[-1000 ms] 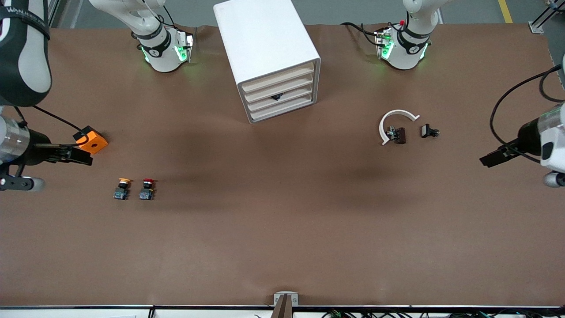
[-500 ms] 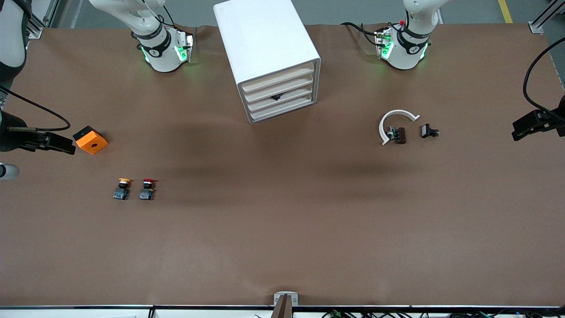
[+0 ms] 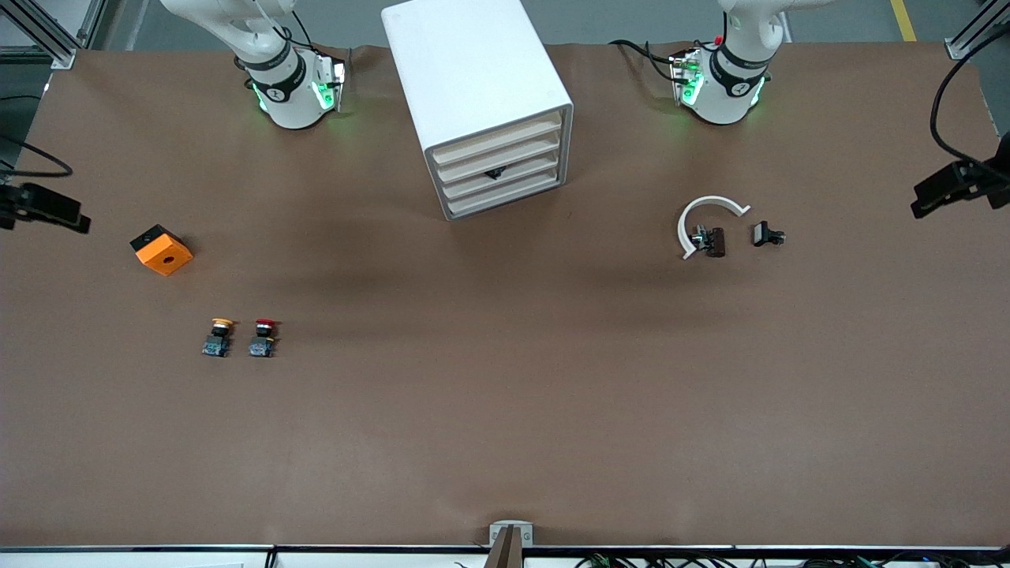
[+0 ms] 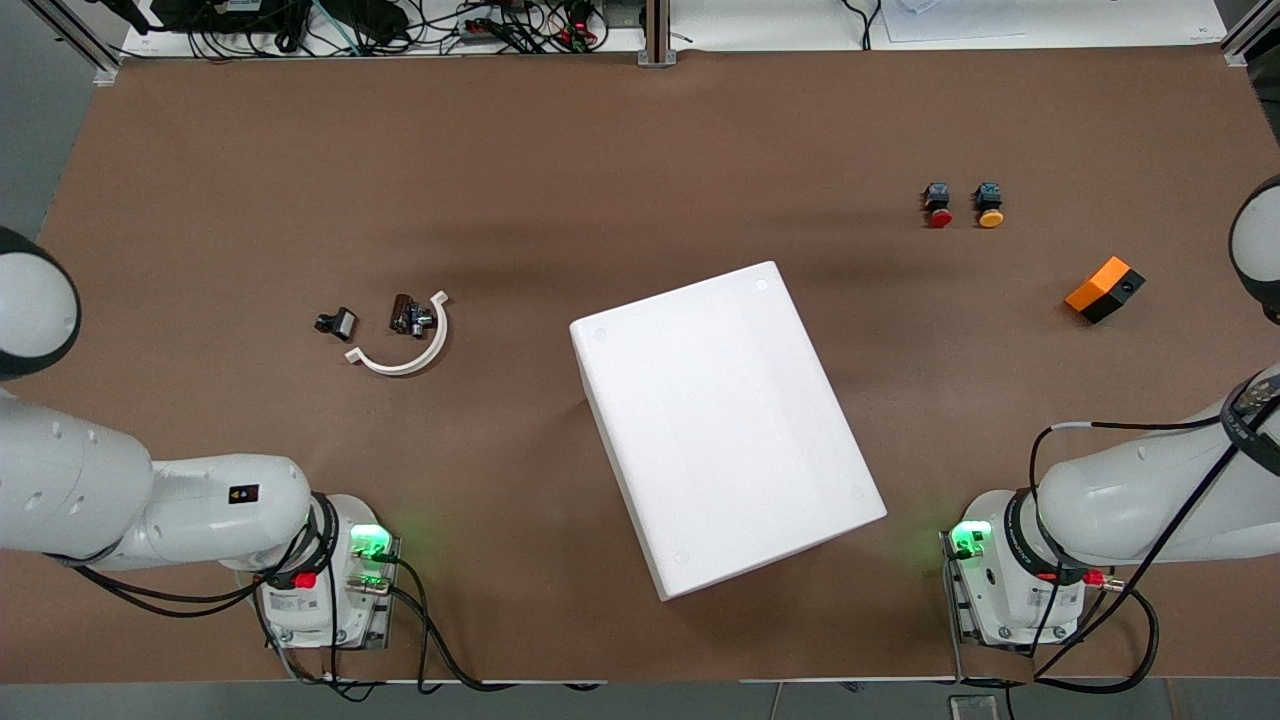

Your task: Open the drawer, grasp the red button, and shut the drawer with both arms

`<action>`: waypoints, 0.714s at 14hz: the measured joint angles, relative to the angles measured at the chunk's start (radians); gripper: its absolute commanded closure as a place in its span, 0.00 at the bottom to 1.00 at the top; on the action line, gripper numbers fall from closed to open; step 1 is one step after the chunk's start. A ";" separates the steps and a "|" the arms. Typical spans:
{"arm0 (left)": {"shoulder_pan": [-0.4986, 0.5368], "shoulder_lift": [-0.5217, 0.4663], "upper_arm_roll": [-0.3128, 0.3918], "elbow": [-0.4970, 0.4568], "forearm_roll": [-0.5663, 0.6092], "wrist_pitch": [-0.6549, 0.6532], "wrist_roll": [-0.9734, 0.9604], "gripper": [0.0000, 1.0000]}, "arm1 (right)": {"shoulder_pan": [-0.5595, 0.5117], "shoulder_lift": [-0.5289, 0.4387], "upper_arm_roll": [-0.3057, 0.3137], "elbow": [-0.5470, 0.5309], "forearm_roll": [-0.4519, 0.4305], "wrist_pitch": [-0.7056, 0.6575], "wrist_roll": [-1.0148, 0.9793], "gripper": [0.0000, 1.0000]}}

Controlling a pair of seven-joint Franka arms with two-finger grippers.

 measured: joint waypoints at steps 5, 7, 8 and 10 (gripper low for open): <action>-0.014 -0.104 -0.009 -0.102 -0.038 0.000 0.000 0.00 | -0.027 -0.107 0.005 -0.127 0.001 0.029 -0.017 0.00; -0.014 -0.111 -0.009 -0.114 -0.038 0.006 0.000 0.00 | -0.027 -0.169 0.006 -0.220 0.001 0.067 -0.017 0.00; -0.014 -0.110 -0.009 -0.115 -0.038 0.011 0.000 0.00 | -0.027 -0.201 0.006 -0.267 0.001 0.088 -0.017 0.00; -0.014 -0.108 -0.009 -0.116 -0.038 0.025 0.000 0.00 | -0.027 -0.252 0.006 -0.332 0.001 0.111 -0.017 0.00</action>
